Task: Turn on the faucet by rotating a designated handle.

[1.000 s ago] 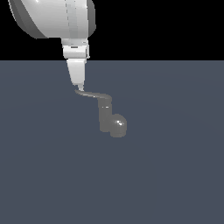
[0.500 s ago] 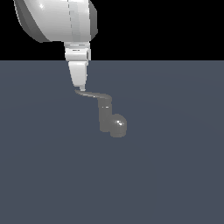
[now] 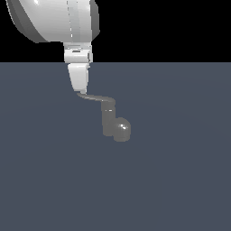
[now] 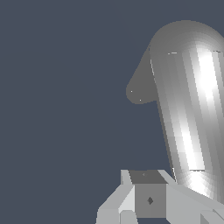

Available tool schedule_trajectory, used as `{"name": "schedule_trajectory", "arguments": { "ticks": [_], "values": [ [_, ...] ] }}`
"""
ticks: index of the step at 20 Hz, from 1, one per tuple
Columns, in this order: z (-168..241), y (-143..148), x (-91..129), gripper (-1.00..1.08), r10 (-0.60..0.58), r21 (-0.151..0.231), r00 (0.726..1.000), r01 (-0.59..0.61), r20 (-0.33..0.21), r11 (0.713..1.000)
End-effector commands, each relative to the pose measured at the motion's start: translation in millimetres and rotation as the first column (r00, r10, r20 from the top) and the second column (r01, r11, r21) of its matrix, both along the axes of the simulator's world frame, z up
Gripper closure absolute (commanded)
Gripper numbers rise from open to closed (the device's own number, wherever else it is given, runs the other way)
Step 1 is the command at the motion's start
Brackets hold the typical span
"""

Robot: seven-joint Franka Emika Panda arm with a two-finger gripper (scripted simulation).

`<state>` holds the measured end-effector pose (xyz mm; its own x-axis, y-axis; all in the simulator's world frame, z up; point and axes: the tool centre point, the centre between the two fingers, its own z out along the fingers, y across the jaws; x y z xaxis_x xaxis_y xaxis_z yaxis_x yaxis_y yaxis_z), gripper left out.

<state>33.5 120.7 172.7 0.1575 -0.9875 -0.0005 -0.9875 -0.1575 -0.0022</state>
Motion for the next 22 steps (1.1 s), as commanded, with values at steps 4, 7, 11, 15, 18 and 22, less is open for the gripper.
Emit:
{"name": "schedule_trajectory", "arguments": {
  "ticks": [4,7,11,15,18,22],
  "values": [
    [0,0,-18,1.08,0.0,-0.001,1.0,0.0,-0.002,1.0],
    [0,0,-27,1.08,0.0,-0.001,1.0,0.0,-0.002,1.0],
    [0,1,-39,1.08,0.0,-0.001,1.0,0.0,-0.002,1.0],
    [0,1,-52,1.08,0.0,-0.001,1.0,0.0,-0.002,1.0],
    [2,0,-50,1.08,-0.003,0.001,1.0,0.003,0.004,1.0],
    [1,-8,-60,1.08,-0.002,0.0,1.0,0.002,0.003,1.0]
  ]
}}
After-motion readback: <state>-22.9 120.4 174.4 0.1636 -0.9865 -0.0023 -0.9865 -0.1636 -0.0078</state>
